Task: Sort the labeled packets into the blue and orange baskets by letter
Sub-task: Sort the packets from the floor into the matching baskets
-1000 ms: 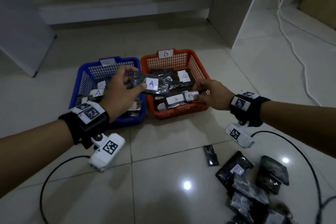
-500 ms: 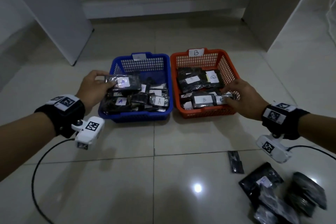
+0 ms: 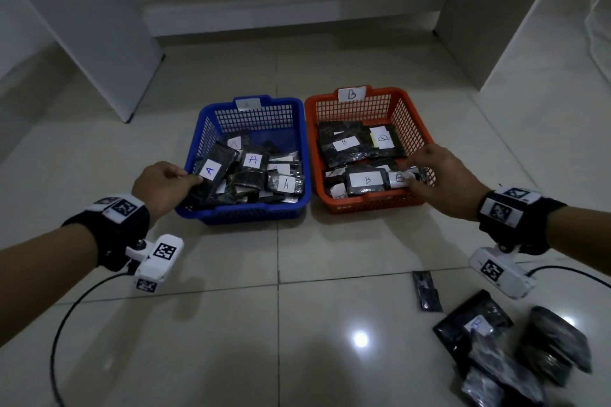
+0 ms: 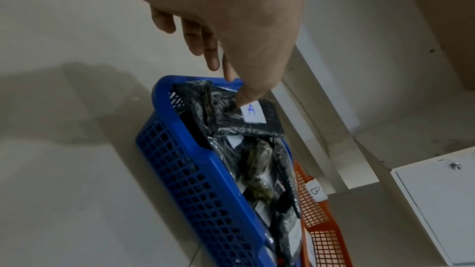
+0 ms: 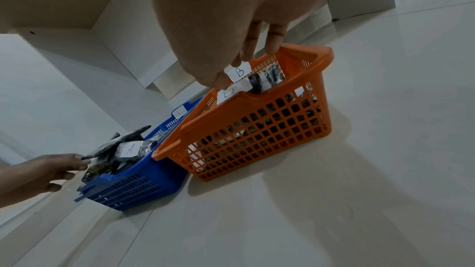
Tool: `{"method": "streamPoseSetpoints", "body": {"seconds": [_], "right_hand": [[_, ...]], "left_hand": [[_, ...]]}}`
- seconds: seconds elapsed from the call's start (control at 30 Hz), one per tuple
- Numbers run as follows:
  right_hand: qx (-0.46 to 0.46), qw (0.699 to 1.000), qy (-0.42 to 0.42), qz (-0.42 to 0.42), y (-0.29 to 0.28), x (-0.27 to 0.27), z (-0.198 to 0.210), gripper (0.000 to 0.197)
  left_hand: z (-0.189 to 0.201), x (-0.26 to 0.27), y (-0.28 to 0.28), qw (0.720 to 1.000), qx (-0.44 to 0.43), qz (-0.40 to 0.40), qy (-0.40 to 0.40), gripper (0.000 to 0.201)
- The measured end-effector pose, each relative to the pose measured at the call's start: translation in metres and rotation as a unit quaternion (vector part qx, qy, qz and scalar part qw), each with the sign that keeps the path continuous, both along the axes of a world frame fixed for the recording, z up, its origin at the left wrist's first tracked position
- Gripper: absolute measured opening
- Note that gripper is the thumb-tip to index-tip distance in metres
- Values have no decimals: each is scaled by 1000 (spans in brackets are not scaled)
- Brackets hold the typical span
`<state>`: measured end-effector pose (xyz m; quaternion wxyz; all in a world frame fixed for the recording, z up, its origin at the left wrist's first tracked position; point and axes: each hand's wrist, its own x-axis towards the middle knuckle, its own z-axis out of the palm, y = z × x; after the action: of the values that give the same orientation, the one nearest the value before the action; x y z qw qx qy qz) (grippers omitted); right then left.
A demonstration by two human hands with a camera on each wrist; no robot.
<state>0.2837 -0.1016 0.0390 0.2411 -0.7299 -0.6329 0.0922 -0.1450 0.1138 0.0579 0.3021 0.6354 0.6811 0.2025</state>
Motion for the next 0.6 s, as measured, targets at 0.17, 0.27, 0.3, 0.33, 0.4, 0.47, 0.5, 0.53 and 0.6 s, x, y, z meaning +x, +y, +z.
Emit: {"method": "streamPoseSetpoints", "body": {"seconds": [0.17,0.27,0.3,0.33,0.4,0.47,0.5,0.53,0.6], "right_hand": [[23,1000,-14,1,-15,3,-3,24],[56,998,-31,16,-31,-1,-3,26],[56,998,-31,26,-38,-2,-4,27],[50,998,-30,37,-46,-2,-5,27],[23,998,-21,54,-61,-3,-10,23],[-47,997,-6,60,-78,-3,-16,17],[-113,992,-3,63,-87,-2,-20,16],[-196,978,-6,68,-96,-2,-23,21],[-338,937,-16,81,-116,-2,-29,37]], "left_hand": [[15,18,-17,993,117,-19,-12,24],[24,41,-43,958,231,-169,-36,17],[29,50,-56,934,255,-248,-42,18],[32,60,-70,904,267,-331,-37,20],[35,80,-98,843,248,-476,-23,20],[28,100,-121,799,192,-569,-16,16],[23,110,-132,779,158,-607,-4,13],[17,121,-141,756,124,-642,19,12],[3,144,-158,705,83,-700,82,16]]}}
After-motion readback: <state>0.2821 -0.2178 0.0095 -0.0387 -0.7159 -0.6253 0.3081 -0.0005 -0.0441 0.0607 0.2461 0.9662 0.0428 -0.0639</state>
